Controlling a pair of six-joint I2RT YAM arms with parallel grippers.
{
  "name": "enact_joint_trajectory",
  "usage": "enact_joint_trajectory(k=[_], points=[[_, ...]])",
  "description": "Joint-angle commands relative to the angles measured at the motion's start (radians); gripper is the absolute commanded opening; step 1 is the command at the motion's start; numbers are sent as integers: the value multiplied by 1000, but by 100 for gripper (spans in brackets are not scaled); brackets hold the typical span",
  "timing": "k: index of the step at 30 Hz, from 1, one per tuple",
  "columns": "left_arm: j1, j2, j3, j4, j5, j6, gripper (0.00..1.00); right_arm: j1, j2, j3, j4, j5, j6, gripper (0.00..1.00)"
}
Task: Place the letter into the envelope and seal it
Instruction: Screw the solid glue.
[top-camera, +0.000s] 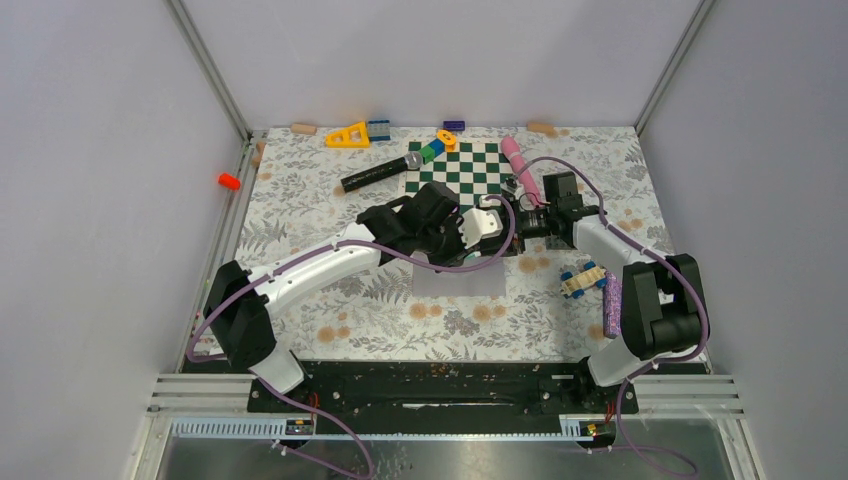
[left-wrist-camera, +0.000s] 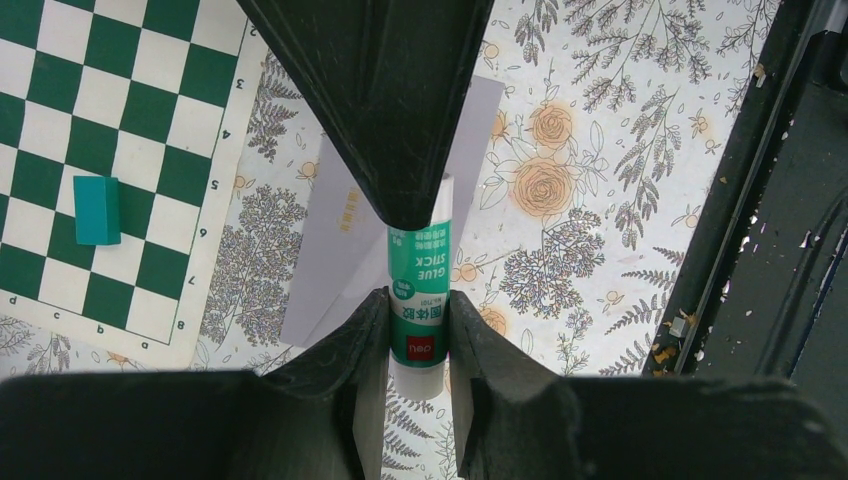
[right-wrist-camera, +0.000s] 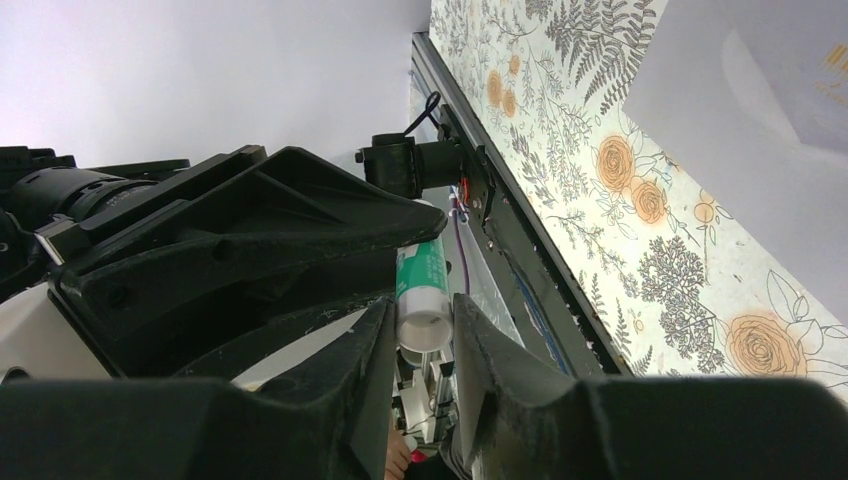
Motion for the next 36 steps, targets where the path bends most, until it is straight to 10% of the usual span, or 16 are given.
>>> enact_joint_trajectory(k=[1,11,23,28,36], points=[[-5,-1,0,38,-5,7,0,10,-12,-1,13,-51,-6,30],[8,15,39,-104,324,71,0,26,-82,29,-162,-86,-391,24],[16,82,108,-292,628,180,0,120,-429,-62,-294,62,-1004,45],[20,74,108,-270,601,160,0,125,-496,-83,-231,146,-924,79],[29,17,58,-134,420,70,0,108,-398,-31,-246,161,-602,79]])
